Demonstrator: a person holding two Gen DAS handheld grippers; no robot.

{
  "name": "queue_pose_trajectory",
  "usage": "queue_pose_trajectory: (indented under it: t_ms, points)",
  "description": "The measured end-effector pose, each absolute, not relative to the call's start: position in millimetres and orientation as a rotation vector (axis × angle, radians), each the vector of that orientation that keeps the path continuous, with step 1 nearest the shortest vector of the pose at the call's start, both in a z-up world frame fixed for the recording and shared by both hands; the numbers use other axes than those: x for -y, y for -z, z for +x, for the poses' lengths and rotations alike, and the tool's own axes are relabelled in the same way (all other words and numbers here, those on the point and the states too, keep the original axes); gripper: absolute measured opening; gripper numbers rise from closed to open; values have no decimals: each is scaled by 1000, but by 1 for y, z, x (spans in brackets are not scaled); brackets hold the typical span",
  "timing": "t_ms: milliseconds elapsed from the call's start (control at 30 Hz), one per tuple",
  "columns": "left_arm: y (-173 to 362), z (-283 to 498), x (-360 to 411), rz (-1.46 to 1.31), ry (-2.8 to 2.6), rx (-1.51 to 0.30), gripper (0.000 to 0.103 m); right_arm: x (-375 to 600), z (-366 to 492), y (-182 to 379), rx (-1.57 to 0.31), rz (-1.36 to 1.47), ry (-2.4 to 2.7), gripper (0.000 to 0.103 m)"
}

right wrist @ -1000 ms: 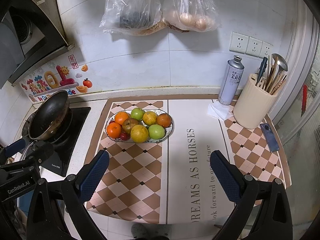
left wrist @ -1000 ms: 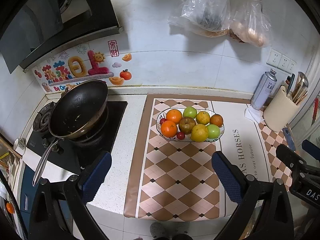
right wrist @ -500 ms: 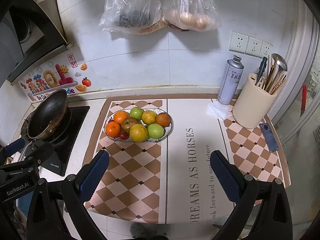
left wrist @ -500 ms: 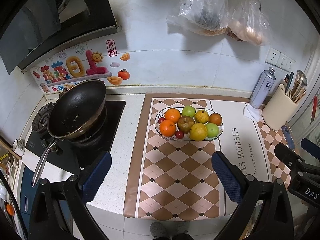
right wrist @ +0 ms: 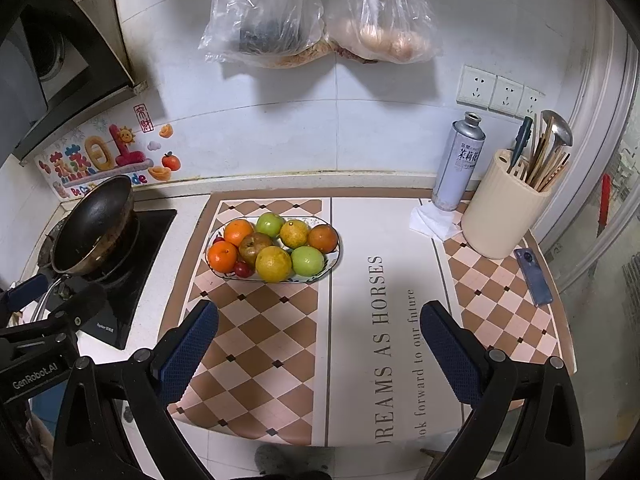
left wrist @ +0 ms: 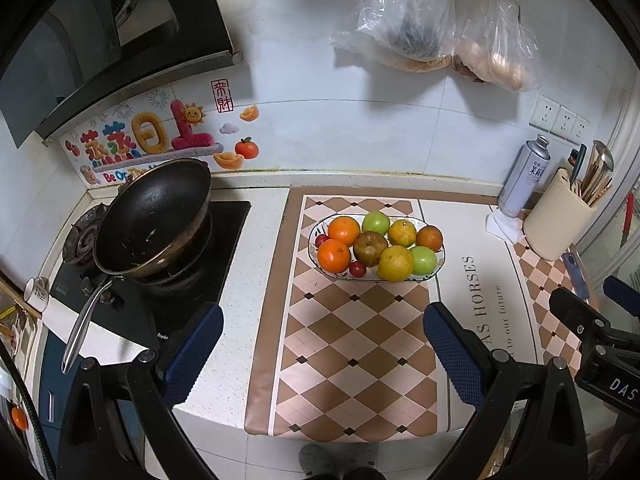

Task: Organize fruits

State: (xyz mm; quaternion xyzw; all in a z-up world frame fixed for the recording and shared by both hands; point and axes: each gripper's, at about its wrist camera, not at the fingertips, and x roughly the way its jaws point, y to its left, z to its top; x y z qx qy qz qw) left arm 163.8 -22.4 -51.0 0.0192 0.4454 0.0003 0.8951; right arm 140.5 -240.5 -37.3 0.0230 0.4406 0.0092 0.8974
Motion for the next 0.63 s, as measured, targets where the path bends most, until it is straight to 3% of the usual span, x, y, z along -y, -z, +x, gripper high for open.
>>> queue_pose_trajectory:
  t_ms: [633]
  points:
    - [54,160,24,48,-3,-912,102,242,142,38,-918,46,-24,103]
